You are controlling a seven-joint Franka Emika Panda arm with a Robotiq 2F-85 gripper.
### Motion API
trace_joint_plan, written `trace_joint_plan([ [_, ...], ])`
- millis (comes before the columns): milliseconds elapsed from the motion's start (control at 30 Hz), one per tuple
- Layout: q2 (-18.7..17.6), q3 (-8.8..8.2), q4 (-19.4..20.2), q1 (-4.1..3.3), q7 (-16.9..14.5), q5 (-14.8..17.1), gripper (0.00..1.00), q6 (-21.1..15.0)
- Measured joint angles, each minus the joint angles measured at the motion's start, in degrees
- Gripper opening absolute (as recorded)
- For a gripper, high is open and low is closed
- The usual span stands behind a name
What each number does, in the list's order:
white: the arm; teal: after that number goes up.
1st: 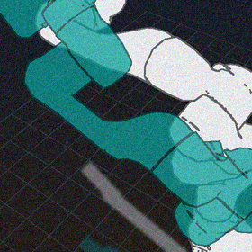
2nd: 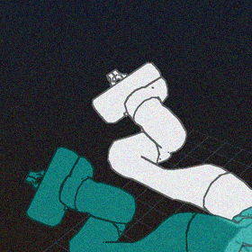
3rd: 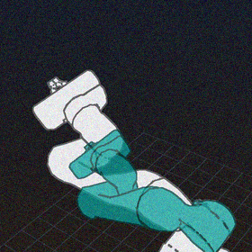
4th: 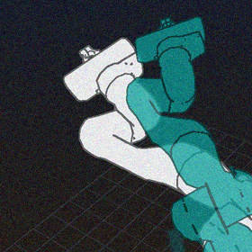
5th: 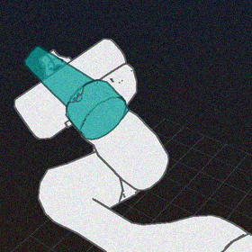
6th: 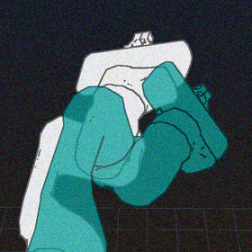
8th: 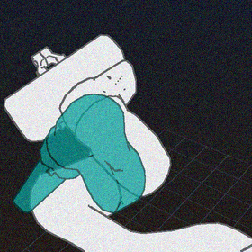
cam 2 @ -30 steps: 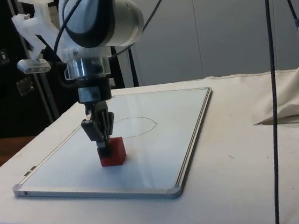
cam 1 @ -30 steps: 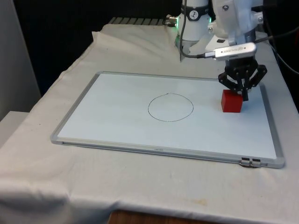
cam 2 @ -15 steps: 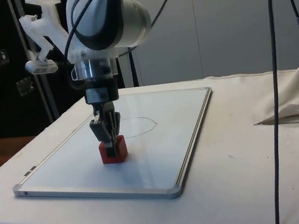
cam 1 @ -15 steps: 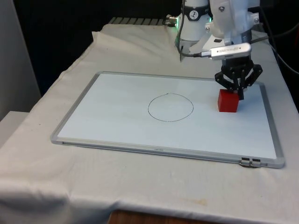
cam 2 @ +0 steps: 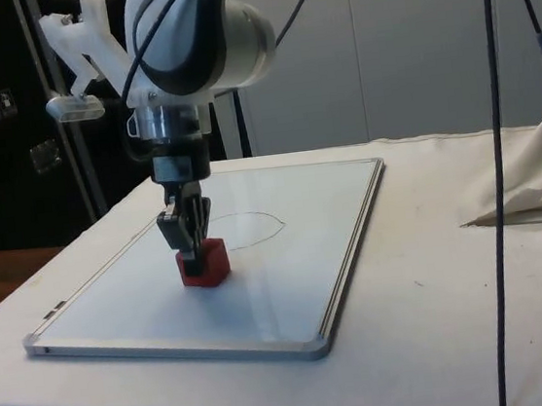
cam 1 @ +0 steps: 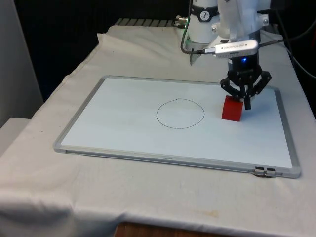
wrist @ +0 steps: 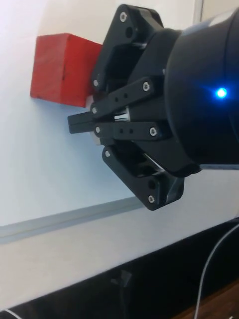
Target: Push the cube into the marked area.
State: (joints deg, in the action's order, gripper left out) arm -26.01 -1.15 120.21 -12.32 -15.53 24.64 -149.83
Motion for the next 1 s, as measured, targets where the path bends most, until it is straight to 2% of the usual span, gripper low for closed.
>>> trace_joint_plan([
  [667, 0.5, -3.84, 0.6, 0.00, 0.1, -5.0, 0.00, -0.1],
  [867, 0.5, -5.27, 0.5, -0.06, 0.9, -8.1, 0.00, -0.1],
  [1000, 0.3, -5.61, 0.2, -0.06, 1.7, -9.6, 0.00, -0.1],
])
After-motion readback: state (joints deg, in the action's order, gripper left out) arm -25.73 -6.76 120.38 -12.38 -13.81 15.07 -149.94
